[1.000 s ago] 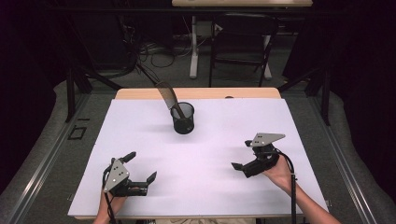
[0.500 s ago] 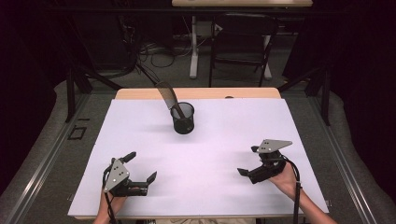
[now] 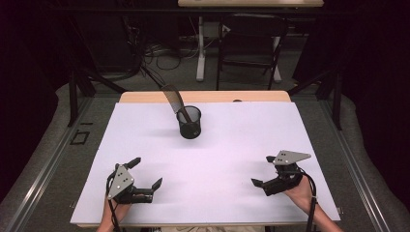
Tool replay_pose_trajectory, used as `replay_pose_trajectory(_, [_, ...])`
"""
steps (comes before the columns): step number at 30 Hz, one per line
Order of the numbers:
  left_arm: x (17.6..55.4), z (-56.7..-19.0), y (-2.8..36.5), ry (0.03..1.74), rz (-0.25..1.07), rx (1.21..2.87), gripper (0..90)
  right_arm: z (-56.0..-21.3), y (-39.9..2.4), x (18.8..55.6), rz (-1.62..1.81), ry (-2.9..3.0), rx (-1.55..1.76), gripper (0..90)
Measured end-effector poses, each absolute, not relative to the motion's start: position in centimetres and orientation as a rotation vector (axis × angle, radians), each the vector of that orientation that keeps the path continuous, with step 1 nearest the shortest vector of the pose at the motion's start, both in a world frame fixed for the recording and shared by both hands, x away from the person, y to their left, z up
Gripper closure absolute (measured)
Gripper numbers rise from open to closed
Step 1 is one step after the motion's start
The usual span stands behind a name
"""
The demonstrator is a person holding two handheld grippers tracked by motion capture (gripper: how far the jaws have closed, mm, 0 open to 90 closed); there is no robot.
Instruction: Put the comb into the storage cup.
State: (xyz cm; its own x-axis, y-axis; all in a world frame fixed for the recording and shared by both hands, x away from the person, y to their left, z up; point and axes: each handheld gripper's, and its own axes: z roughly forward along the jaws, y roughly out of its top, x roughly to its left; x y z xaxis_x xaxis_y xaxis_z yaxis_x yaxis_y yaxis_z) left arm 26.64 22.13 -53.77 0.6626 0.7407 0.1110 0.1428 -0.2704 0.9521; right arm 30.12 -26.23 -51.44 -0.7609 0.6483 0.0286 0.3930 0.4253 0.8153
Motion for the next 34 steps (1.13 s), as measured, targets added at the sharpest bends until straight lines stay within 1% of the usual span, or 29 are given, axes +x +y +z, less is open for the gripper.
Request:
replay_pose_trajectory(12, [26.5, -53.8, 22.2, 0.722, 0.684, 1.778, 0.2, -51.6, -26.8, 28.4, 1.262, 2.351, 0.908, 0.0])
replay_pose_trajectory(20, [26.5, -53.9, 22.1, 0.723, 0.683, 1.783, 0.3, -52.5, -27.1, 27.5, 1.288, 2.308, 0.931, 0.0])
replay_pose_trajectory(30, [26.5, -53.9, 22.2, 0.72, 0.682, 1.788, 0.3, -52.7, -27.3, 27.2, 1.295, 2.286, 0.922, 0.0])
replay_pose_trajectory(34, [26.6, -54.0, 22.1, 0.71, 0.66, 1.795, 0.2, -52.7, -27.4, 27.3, 1.288, 2.284, 0.92, 0.0])
